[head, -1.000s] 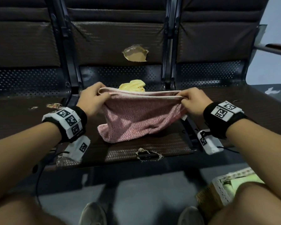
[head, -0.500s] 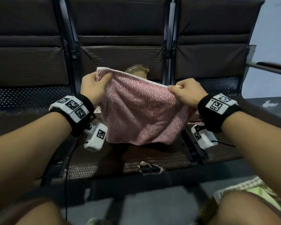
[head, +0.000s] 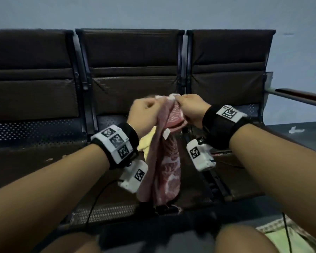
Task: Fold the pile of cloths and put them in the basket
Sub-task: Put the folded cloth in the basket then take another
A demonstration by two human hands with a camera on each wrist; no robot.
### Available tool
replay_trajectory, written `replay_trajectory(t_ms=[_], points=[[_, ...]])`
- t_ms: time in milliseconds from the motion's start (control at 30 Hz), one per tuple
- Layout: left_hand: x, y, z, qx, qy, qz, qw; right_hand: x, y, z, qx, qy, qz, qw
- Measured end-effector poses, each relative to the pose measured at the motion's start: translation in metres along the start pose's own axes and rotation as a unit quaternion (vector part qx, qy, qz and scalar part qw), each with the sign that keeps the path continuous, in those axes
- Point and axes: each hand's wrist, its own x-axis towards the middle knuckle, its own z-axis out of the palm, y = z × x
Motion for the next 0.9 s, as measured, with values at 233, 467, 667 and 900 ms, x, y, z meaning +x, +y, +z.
replay_trajectory(t_ms=[233, 467, 667, 900], points=[[-0.015, -0.011, 0.007, -0.009, -0.071, -0.055, 0.996, -0.010, 0.016, 0.000, -0.057, -0.076, -0.007, 0.995], [0.009, -0.024, -0.026, 0.003, -0.067, -0.099, 0.993, -0.010, 0.022, 0.000, -0.051, -0.198, 0.004, 0.979], [0.033, -0.040, -0.035, -0.040, -0.130, -0.167, 0.976, 0.014, 0.025, -0.016, -0.189, -0.148, -0.037, 0.970], [0.069, -0.064, -0.016, 0.070, -0.026, -0.088, 0.993, 0.055, 0.051, -0.041, -0.307, 0.027, -0.041, 0.950]])
